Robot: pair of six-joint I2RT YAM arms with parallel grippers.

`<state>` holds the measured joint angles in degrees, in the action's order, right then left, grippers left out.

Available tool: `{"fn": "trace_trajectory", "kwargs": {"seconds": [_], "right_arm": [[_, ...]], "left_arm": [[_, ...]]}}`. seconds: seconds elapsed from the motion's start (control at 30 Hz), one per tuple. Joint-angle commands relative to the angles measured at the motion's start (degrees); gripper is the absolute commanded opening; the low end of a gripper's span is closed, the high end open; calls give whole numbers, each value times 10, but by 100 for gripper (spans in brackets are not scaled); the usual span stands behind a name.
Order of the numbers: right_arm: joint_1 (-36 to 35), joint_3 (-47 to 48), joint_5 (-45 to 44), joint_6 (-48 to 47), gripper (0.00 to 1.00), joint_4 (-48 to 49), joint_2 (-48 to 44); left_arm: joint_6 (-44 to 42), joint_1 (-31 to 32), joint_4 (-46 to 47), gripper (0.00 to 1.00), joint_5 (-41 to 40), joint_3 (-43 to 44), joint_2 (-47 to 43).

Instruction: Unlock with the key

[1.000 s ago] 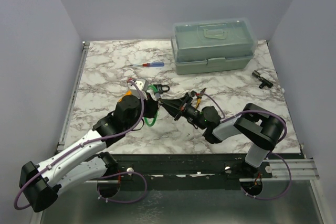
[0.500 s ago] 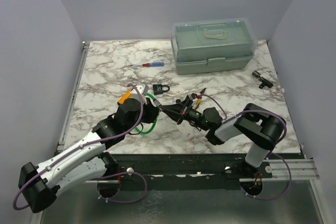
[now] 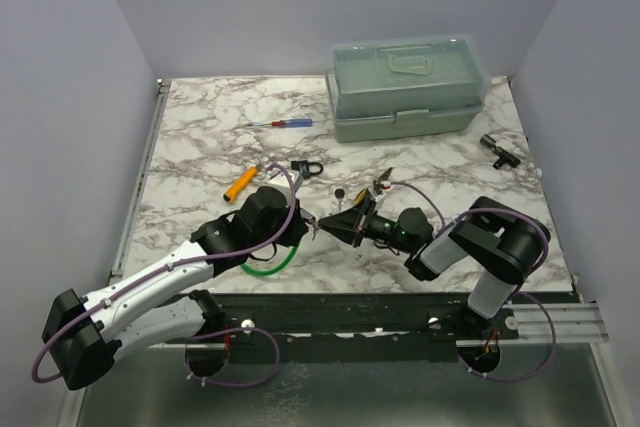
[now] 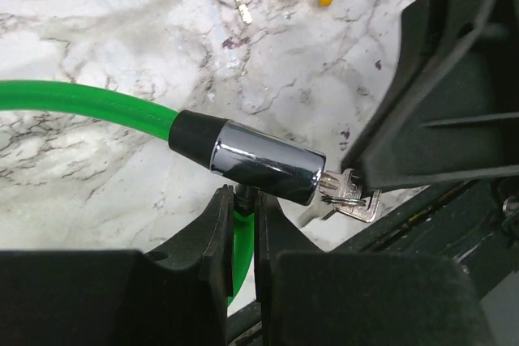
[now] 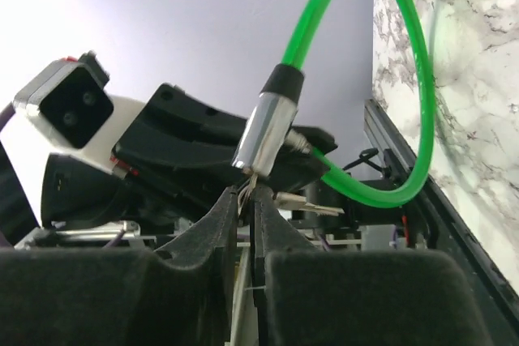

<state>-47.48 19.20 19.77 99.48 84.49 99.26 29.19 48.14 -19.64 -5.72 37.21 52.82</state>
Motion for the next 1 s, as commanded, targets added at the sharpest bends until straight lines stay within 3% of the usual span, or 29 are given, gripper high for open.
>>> {"fn": "trace_trajectory", "kwargs": {"seconds": [0.0, 0.13, 0.37, 0.5, 0.63, 0.77, 0.97], "right_arm": [[6, -25, 62, -83, 20, 70, -49], [7, -19, 69, -176, 38, -113, -139], [7, 59, 21, -400, 69, -560, -290], [7, 91, -29, -502, 75, -720, -343], [7, 122, -29, -561, 77, -795, -354], [7, 146, 3, -580, 77, -805, -337], [7, 186, 11, -588, 75, -828, -322]], "left_arm": [[-36, -9, -55, 0, -19, 26, 16], [-48, -9, -47, 0, -9, 27, 31], [-57, -10, -35, 0, 19, 18, 30], [-69, -9, -21, 0, 72, 11, 12], [-90, -9, -12, 0, 131, 11, 6], [-111, -8, -6, 0, 181, 16, 10], [-132, 13, 3, 0, 197, 21, 29]]}}
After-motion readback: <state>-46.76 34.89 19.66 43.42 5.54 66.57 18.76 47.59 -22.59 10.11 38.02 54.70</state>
